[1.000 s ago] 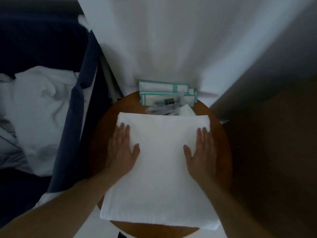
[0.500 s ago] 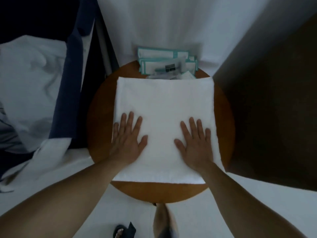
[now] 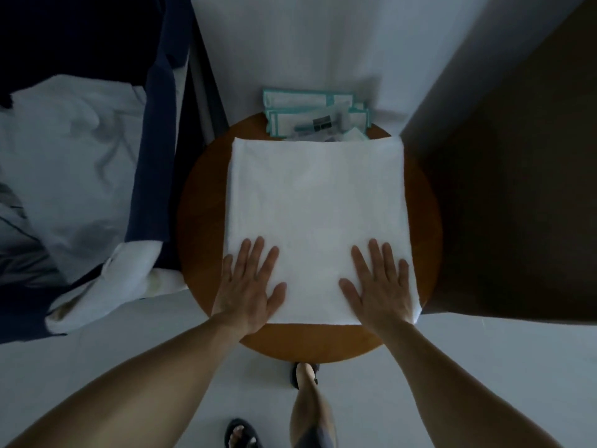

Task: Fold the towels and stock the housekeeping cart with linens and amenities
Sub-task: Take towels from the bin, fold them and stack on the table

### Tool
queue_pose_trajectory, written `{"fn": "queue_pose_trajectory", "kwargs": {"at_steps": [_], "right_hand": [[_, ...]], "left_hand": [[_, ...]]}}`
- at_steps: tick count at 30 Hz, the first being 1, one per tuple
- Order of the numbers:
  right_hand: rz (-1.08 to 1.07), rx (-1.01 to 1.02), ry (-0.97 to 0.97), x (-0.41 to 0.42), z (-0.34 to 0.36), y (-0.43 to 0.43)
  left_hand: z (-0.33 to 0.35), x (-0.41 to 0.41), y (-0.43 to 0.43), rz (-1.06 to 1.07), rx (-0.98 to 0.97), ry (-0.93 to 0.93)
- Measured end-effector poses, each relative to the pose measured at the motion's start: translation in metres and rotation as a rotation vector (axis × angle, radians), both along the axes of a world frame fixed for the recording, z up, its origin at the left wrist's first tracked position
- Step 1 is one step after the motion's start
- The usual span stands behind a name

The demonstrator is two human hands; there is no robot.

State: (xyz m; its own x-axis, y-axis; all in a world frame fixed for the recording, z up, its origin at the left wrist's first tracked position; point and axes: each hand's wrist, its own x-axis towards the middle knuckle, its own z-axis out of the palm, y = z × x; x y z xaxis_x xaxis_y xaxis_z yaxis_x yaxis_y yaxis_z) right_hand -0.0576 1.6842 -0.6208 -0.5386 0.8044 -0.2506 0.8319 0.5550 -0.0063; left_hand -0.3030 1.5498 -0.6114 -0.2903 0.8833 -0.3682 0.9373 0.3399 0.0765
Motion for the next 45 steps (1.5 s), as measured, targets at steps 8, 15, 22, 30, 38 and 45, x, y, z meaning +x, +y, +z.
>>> {"fn": "queue_pose_trajectory", "kwargs": {"at_steps": [8, 15, 22, 30, 38, 45], "right_hand": [[-0.005, -0.097, 0.181, -0.048, 0.075, 0.028], [0.220, -0.024, 0.519, -0.208, 0.180, 0.078], [0.413, -0.012, 0.486, -0.349, 0.219, 0.052], [0.478, -0.207, 0.235, -0.514, 0.152, -0.008], [0.218, -0.591, -0.007, -0.620, 0.005, -0.061], [0.161, -0.616, -0.148, -0.657, -0.070, -0.094]], "left_hand": [[0.098, -0.012, 0.060, 0.029, 0.062, -0.060], [0.191, -0.115, 0.112, 0.204, 0.323, 0.102], [0.196, -0.280, 0.024, 0.406, 0.240, 0.155], [0.131, -0.444, -0.062, 0.510, 0.122, 0.100], [0.030, -0.535, -0.112, 0.556, 0.004, 0.015], [-0.041, -0.552, -0.123, 0.590, -0.017, -0.082]]}}
